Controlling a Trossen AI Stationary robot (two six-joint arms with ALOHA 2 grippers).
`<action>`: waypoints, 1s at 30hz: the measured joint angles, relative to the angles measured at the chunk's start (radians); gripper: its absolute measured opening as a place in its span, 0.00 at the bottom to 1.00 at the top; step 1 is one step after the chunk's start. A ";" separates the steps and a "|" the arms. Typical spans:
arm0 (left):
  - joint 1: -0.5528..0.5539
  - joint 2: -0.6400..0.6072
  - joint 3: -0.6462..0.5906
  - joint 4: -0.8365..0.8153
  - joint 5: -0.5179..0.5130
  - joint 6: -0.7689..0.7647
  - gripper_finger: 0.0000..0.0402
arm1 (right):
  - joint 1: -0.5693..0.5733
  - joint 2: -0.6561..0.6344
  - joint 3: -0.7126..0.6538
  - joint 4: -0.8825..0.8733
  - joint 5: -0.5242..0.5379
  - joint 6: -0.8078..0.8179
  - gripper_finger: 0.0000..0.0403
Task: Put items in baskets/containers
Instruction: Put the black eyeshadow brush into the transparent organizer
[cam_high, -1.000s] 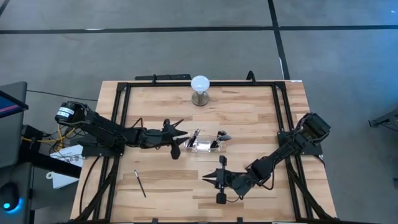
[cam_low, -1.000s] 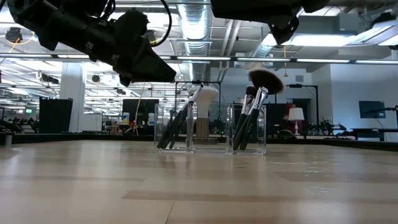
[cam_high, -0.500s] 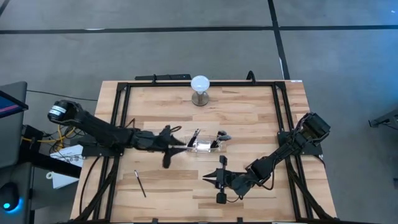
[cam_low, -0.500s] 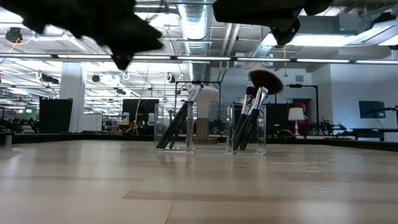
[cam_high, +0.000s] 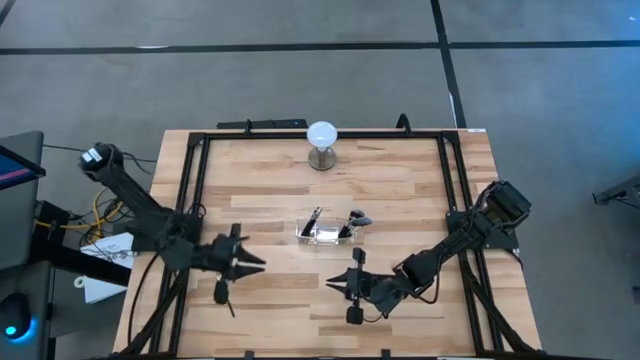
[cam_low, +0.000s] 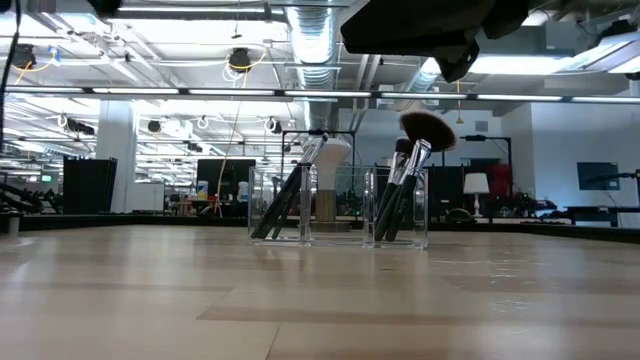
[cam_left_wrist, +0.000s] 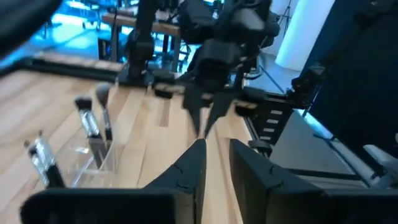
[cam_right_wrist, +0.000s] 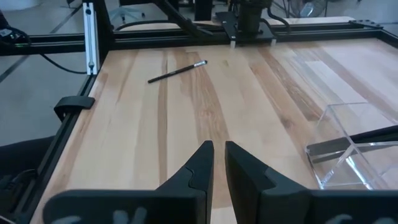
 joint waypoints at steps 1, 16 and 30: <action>-0.020 0.020 0.023 0.000 -0.021 0.017 0.16 | -0.003 0.000 0.000 -0.001 0.000 0.000 0.08; -0.091 0.394 0.429 -0.178 -0.060 0.192 0.09 | -0.010 0.000 0.000 -0.025 -0.002 0.002 0.08; -0.026 0.549 0.393 0.148 0.320 0.249 0.08 | -0.062 0.000 0.000 -0.083 -0.005 -0.047 0.08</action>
